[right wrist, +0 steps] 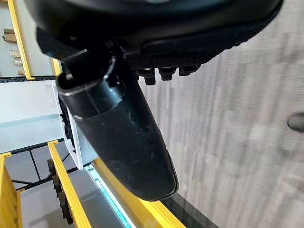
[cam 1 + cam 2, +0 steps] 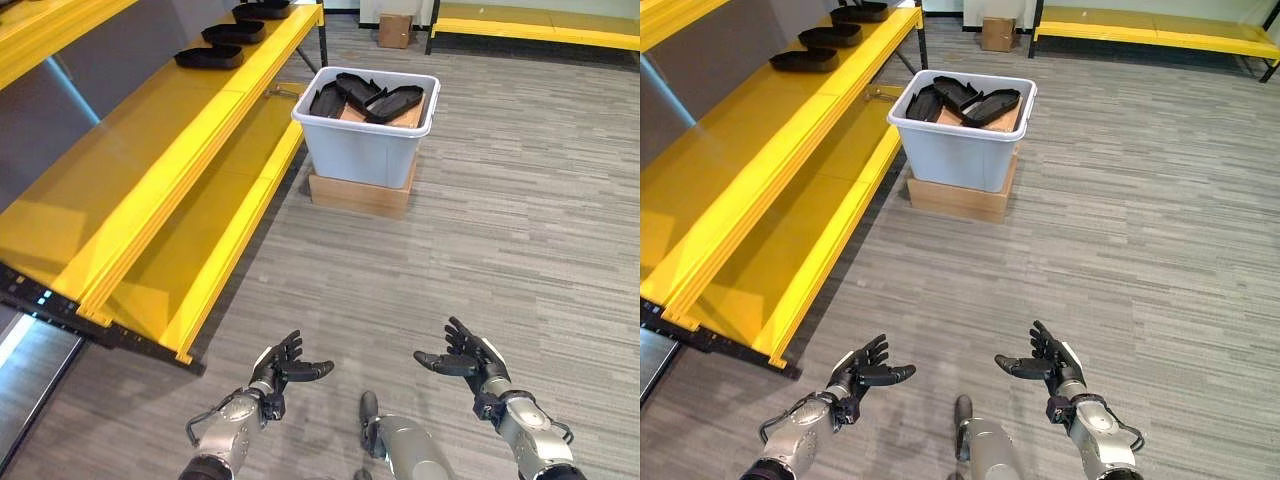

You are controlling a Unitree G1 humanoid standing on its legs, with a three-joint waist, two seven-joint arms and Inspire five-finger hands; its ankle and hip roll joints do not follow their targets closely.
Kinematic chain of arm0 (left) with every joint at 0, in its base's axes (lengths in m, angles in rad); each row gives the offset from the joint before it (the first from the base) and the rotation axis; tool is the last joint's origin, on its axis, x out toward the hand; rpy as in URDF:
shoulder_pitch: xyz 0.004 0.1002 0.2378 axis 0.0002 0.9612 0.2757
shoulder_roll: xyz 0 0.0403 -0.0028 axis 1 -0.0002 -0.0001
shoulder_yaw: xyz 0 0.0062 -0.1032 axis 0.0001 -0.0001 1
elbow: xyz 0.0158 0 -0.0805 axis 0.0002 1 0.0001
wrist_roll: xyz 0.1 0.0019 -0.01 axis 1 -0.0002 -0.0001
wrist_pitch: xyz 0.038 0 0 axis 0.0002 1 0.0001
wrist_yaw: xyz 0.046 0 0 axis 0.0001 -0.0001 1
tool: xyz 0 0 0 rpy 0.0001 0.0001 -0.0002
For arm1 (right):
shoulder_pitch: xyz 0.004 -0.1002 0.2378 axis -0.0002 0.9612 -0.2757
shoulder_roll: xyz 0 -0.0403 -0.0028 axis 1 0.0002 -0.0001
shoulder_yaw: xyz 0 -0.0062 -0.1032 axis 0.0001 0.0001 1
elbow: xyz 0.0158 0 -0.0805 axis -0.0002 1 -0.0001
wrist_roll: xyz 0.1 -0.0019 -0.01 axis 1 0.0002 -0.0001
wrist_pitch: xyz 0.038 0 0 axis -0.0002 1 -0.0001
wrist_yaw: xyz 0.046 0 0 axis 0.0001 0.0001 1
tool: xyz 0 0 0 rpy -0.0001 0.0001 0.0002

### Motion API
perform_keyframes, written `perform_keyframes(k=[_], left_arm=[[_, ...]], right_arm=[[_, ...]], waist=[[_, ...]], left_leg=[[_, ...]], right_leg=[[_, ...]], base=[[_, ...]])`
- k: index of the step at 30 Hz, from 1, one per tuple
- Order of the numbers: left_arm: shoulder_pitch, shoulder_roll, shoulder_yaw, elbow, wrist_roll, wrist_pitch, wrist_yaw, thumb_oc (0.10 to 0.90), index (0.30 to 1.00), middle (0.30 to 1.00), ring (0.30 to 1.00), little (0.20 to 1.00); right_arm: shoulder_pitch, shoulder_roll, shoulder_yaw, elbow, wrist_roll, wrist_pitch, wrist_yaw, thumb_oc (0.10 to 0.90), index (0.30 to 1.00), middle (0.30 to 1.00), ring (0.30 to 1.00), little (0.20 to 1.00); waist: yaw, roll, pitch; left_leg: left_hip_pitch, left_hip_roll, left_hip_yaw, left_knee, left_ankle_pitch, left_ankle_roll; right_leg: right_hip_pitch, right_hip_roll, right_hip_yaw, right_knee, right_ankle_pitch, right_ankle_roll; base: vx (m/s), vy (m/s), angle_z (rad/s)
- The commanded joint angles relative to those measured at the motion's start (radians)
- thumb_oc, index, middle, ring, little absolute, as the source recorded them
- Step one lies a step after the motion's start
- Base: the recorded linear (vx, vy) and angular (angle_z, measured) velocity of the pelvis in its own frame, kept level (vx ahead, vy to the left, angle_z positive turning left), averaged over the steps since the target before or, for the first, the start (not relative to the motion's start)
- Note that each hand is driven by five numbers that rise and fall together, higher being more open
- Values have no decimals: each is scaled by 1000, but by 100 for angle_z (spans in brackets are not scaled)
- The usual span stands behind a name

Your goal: Move parts from the plastic box to the shelf.

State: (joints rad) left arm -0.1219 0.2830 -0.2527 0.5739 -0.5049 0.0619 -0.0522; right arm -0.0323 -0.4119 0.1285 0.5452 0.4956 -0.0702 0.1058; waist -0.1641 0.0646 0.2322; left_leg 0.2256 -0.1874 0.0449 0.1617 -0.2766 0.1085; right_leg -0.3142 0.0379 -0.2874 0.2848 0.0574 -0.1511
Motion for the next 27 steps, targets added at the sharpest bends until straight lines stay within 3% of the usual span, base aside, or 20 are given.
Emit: perform_keyframes(k=[1, 5, 6, 7, 9, 10, 12, 13, 14, 15, 17, 18, 21, 22, 23, 25, 27], left_arm=[[-23, 30, 12, -150, -16, -97, -12, 900, 1000, 1000, 1000, 1000], [-22, 28, 25, -147, -20, -132, 7, 900, 1000, 1000, 1000, 1000], [-29, 23, 27, -145, -27, -124, 24, 900, 1000, 1000, 1000, 1000], [-30, 23, 27, -145, -25, -122, 24, 900, 1000, 1000, 1000, 1000], [-41, 16, 21, -138, -7, -57, 39, 900, 1000, 1000, 1000, 1000], [-54, 2, 12, -112, 8, -45, 80, 900, 1000, 1000, 1000, 1000], [-62, -3, 12, -94, 4, -63, 97, 900, 1000, 1000, 1000, 1000], [-67, -5, 24, -89, -6, -70, 113, 900, 1000, 1000, 1000, 1000], [-68, -4, 31, -89, -9, -80, 125, 900, 1000, 1000, 1000, 1000], [-64, 8, 53, -100, 11, -88, 128, 900, 1000, 1000, 1000, 1000], [-60, 18, 67, -112, 26, -95, 124, 900, 1000, 1000, 1000, 1000], [-56, 28, 86, -123, 30, -96, 120, 900, 1000, 1000, 1000, 1000], [-39, 34, 104, -122, 43, -110, 110, 900, 1000, 1000, 1000, 1000], [-27, 37, 115, -115, 55, -118, 98, 900, 1000, 1000, 1000, 1000], [-22, 38, 123, -110, 61, -125, 98, 900, 1000, 1000, 1000, 1000], [-31, 36, 127, -92, 66, -133, 119, 900, 1000, 1000, 1000, 1000], [-47, 35, 124, -63, 64, -146, 134, 900, 1000, 1000, 1000, 1000]], right_arm=[[-32, -51, -14, -95, -47, -83, -24, 900, 1000, 1000, 1000, 1000], [12, -57, -30, -122, -30, -83, -32, 900, 1000, 1000, 1000, 1000], [25, -61, -35, -117, -18, -83, -33, 900, 1000, 1000, 1000, 1000], [26, -61, -35, -116, -17, -82, -33, 900, 1000, 1000, 1000, 1000], [28, -65, -34, -106, 6, -85, -22, 900, 1000, 1000, 1000, 1000], [26, -67, -29, -94, 11, -93, -8, 900, 1000, 1000, 1000, 1000], [20, -67, -26, -81, 3, -94, 0, 900, 1000, 1000, 1000, 1000], [9, -65, -21, -79, 0, -82, -1, 900, 1000, 1000, 1000, 1000], [2, -63, -19, -80, 16, -73, -6, 900, 1000, 1000, 1000, 1000], [-7, -46, -23, -88, 54, -59, -9, 900, 1000, 1000, 1000, 1000], [-10, -30, -23, -101, 44, -57, -16, 900, 1000, 1000, 1000, 1000], [-8, -16, -15, -113, 9, -46, -24, 900, 1000, 1000, 1000, 1000], [-13, -10, -2, -108, -7, -25, -39, 900, 1000, 1000, 1000, 1000], [-25, -15, 5, -94, -7, -10, -33, 900, 1000, 1000, 1000, 1000], [-36, -22, 11, -86, 7, 8, -22, 900, 1000, 1000, 1000, 1000], [-52, -32, 19, -73, 15, 32, 25, 900, 1000, 1000, 1000, 1000], [-71, -41, 39, -64, 10, 52, 48, 900, 1000, 1000, 1000, 1000]], waist=[[9, 14, -79], [-13, 35, -98], [-26, 39, -113], [-27, 39, -114], [-35, 17, -118], [-33, 4, -110], [-30, -4, -103], [-22, -22, -90], [-18, -33, -82], [-8, -56, -59], [-4, -68, -44], [9, -69, -26], [29, -67, -17], [39, -63, -17], [44, -70, -12], [44, -71, -7], [40, -59, -3]], left_leg=[[34, 25, -5, 51, 63, -38], [16, 20, -4, 122, 168, -92], [-14, 15, 19, 240, 258, -146], [-22, 15, 22, 262, 270, -152], [-138, 6, 78, 467, 343, -187], [-237, 25, 116, 586, 322, -194], [-279, 53, 135, 602, 296, -181], [-319, 109, 162, 574, 254, -146], [-336, 131, 174, 566, 231, -125], [-360, 177, 176, 450, 183, -79], [-368, 201, 170, 370, 173, -69], [-379, 231, 124, 203, 216, -86], [-378, 287, 54, 4, 290, -122], [-376, 342, 14, -94, 345, -144], [-363, 377, -10, -180, 364, -153], [-363, 427, -23, -238, 361, -163], [-342, 431, -12, -230, 354, -169]], right_leg=[[-1, 15, -9, 93, -187, 101], [16, 33, 13, 61, -204, 83], [42, 38, 29, 17, -209, 70], [47, 39, 33, 8, -208, 69], [98, 16, 73, -69, -173, 68], [140, 5, 118, -88, -175, 76], [163, -2, 141, -89, -178, 82], [195, -14, 164, -86, -182, 90], [208, -21, 175, -85, -183, 94], [234, -30, 203, -70, -183, 101], [252, -30, 227, -64, -187, 102], [295, -22, 260, -68, -200, 105], [356, -17, 306, -80, -224, 112], [378, -18, 331, -81, -234, 112], [399, -30, 346, -73, -247, 115], [406, -47, 359, -41, -265, 120], [405, -59, 349, -5, -295, 125]], base=[[292, -184, -4], [294, -197, 6], [226, -168, 9], [209, -157, 8], [113, -91, 8], [159, -84, 4], [145, -47, -11], [113, -29, -43], [192, -7, -49], [146, 23, -34], [161, 86, -45], [237, 159, -45], [269, 148, -57], [371, 175, -44], [465, 232, -60], [339, 187, -63], [276, 228, -56]])
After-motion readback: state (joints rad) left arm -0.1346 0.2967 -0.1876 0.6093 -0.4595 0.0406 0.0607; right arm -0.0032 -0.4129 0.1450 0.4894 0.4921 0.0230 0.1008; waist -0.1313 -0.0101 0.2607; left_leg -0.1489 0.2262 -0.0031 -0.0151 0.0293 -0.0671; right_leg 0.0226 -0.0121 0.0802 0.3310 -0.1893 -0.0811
